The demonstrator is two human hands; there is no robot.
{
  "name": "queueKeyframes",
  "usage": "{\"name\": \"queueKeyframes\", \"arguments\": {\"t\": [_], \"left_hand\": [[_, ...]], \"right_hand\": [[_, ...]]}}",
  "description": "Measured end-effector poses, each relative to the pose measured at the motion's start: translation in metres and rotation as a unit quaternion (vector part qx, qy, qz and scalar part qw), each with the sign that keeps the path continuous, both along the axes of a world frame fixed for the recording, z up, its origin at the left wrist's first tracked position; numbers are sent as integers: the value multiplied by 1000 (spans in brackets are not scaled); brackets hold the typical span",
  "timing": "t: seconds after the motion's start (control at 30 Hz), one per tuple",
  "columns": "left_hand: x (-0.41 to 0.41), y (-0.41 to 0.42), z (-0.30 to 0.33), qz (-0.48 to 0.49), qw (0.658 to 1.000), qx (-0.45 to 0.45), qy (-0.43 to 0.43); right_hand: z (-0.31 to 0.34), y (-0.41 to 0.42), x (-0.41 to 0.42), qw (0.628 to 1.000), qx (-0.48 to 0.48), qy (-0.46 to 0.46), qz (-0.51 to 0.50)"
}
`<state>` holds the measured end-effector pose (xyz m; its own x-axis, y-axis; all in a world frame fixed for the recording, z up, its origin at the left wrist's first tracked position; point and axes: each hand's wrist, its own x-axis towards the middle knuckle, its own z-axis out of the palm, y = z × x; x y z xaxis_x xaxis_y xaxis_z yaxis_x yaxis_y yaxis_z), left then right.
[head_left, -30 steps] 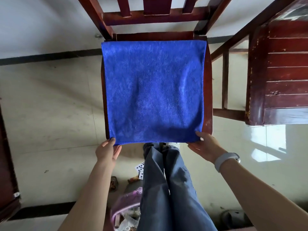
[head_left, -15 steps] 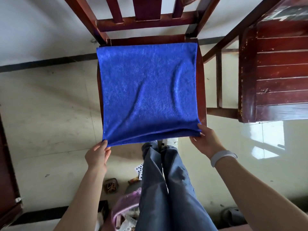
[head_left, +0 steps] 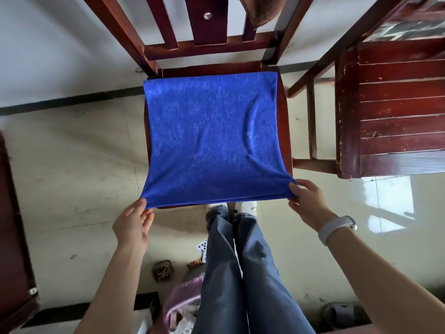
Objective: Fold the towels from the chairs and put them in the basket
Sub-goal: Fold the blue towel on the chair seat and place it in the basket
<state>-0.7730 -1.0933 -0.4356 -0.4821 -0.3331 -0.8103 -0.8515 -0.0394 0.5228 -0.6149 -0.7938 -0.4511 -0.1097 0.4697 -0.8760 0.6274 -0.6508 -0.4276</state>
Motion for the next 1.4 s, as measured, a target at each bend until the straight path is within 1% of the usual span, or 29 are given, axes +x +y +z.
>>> {"name": "queueKeyframes", "arguments": {"t": [0.1, 0.17, 0.3, 0.37, 0.43, 0.5, 0.57, 0.6, 0.7, 0.77, 0.83, 0.9, 0.93, 1.0, 1.03, 1.1, 1.13, 1.2, 1.23, 1.27, 1.4], "left_hand": [[-5, 5, 17, -25, 999, 5, 43], [-11, 9, 31, -60, 995, 1, 79], [-26, 20, 63, -146, 982, 27, 115], [-37, 23, 84, -166, 975, 47, 140], [-48, 25, 104, -183, 967, 72, 161], [-57, 26, 123, -235, 953, 79, 172], [-65, 27, 140, -297, 934, 47, 192], [-69, 28, 146, -320, 925, 24, 205], [-81, 34, 165, -354, 901, -40, 246], [-90, 37, 179, -378, 874, -105, 287], [-98, 40, 192, -415, 823, -169, 350], [-102, 44, 204, -452, 770, -200, 403], [-103, 45, 209, -465, 759, -203, 408], [-103, 47, 218, -477, 756, -206, 399], [-102, 48, 222, -483, 746, -205, 410], [-99, 47, 227, -492, 723, -195, 444], [-97, 46, 229, -499, 713, -193, 453], [-95, 43, 232, -525, 681, -209, 465], [-94, 42, 232, -537, 667, -219, 468], [-93, 41, 232, -544, 661, -226, 465], [-90, 39, 234, -557, 654, -245, 451]], "right_hand": [[16, 6, -3, 999, 17, 48, -11], [31, 12, -9, 996, 26, 82, 7], [67, 25, -24, 984, 65, 119, 119], [87, 34, -32, 965, 109, 113, 212], [106, 42, -39, 924, 180, 85, 326], [124, 51, -45, 866, 258, 65, 424], [143, 58, -50, 802, 324, 63, 497], [151, 62, -52, 780, 358, 64, 509], [186, 73, -63, 751, 446, 63, 482], [208, 78, -68, 723, 494, 92, 474], [227, 83, -71, 702, 529, 120, 461], [242, 88, -71, 693, 548, 135, 449], [248, 91, -71, 687, 553, 139, 450], [259, 95, -68, 671, 563, 152, 457], [263, 96, -66, 665, 569, 159, 456], [271, 98, -62, 655, 579, 170, 454], [275, 99, -60, 646, 581, 175, 464], [279, 101, -56, 621, 578, 178, 498], [280, 102, -55, 614, 575, 176, 512], [280, 103, -54, 614, 571, 173, 517], [275, 101, -49, 634, 564, 156, 505]]}}
